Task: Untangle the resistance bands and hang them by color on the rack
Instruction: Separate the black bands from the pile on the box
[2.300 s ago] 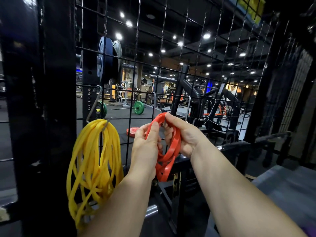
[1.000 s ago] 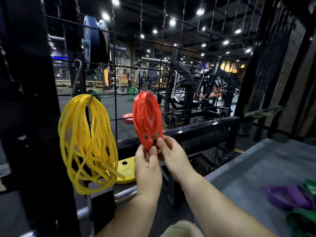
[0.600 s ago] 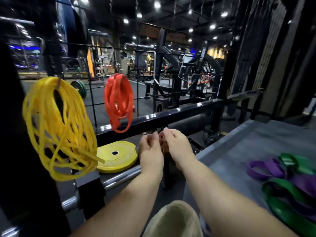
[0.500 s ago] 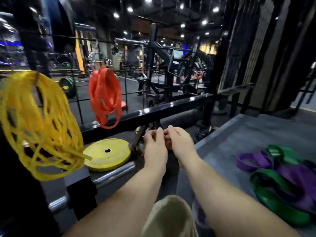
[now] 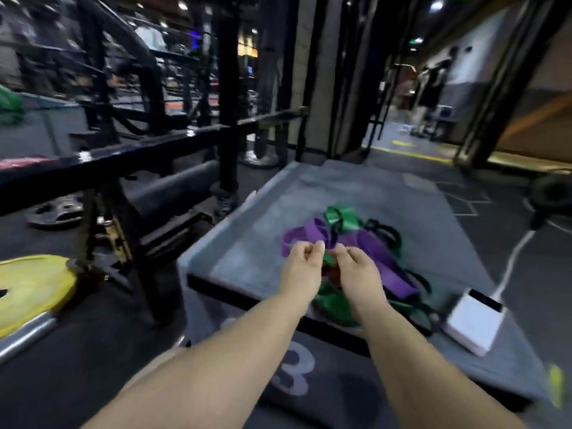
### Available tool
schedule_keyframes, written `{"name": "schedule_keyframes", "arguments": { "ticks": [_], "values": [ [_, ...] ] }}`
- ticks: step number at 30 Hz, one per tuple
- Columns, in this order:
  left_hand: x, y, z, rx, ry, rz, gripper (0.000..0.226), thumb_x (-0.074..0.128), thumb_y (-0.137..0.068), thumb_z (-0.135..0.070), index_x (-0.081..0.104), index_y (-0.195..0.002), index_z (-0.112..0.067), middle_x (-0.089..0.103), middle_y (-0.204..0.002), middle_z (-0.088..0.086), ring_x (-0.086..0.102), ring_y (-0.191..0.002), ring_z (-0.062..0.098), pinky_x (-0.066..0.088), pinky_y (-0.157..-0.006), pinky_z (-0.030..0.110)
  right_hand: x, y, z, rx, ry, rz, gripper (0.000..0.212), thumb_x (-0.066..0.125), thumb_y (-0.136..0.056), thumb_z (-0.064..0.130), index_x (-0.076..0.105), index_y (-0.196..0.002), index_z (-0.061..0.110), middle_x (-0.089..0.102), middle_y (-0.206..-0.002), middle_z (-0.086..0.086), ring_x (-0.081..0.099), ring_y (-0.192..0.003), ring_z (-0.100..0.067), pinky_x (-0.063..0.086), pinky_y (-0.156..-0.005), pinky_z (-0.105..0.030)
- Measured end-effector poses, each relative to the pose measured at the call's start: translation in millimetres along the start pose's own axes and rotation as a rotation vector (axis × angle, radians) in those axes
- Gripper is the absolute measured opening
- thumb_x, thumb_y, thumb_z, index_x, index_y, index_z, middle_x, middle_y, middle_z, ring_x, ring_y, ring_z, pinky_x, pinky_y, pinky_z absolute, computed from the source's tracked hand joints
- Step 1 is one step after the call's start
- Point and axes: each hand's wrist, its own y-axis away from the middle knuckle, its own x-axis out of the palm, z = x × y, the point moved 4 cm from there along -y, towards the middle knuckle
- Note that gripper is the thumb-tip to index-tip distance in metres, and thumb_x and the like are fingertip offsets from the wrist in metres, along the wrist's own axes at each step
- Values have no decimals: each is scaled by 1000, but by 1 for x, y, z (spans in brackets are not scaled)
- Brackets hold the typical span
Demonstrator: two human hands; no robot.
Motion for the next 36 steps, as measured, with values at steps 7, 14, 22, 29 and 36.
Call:
{"name": "schedule_keyframes", "arguments": {
  "ticks": [7, 14, 22, 29, 36],
  "values": [
    [66, -32, 7, 194, -284, 16, 39, 57, -87, -54, 56, -109, -21, 59, -115, -3, 46, -117, 23, 38, -98, 39, -91, -19, -51, -4, 240, -256, 11, 54, -95, 28, 62, -88, 25, 63, -82, 10, 57, -80, -12, 40, -71, -30],
    [105, -40, 16, 319, -722, 396, 108, 67, -62, -75, 5, -146, -48, 4, -159, -11, 5, -146, 24, 16, -113, 57, -123, -52, -93, 129, 594, -257, 30, 55, -92, 42, 64, -113, 22, 60, -114, -10, 51, -113, -32, 42, -95, -42],
    [95, -53, 12, 404, -881, 479, 115, 78, -65, -59, 1, -149, -43, 25, -155, -6, 17, -143, 23, 27, -112, 46, -135, -47, -82, -38, 690, -215, 39, 64, -82, 56, 50, -83, 19, 52, -85, 3, 49, -87, -22, 40, -75, -35],
    [81, -60, 9, 365, -778, 343, 111, 74, -66, -65, 6, -151, -40, 47, -141, -2, 45, -129, 21, 48, -93, 41, -134, -32, -80, -74, 947, -43, 34, 70, -76, 58, 59, -70, 27, 57, -71, 10, 54, -70, -16, 39, -57, -29],
    [70, -57, 3, 358, -842, 404, 112, 73, -60, -71, 13, -150, -38, 44, -145, -6, 42, -131, 21, 46, -91, 40, -132, -34, -88, -46, 882, 20, 27, 71, -76, 55, 73, -91, 33, 57, -92, 2, 55, -95, -22, 47, -76, -31]
  ]
}}
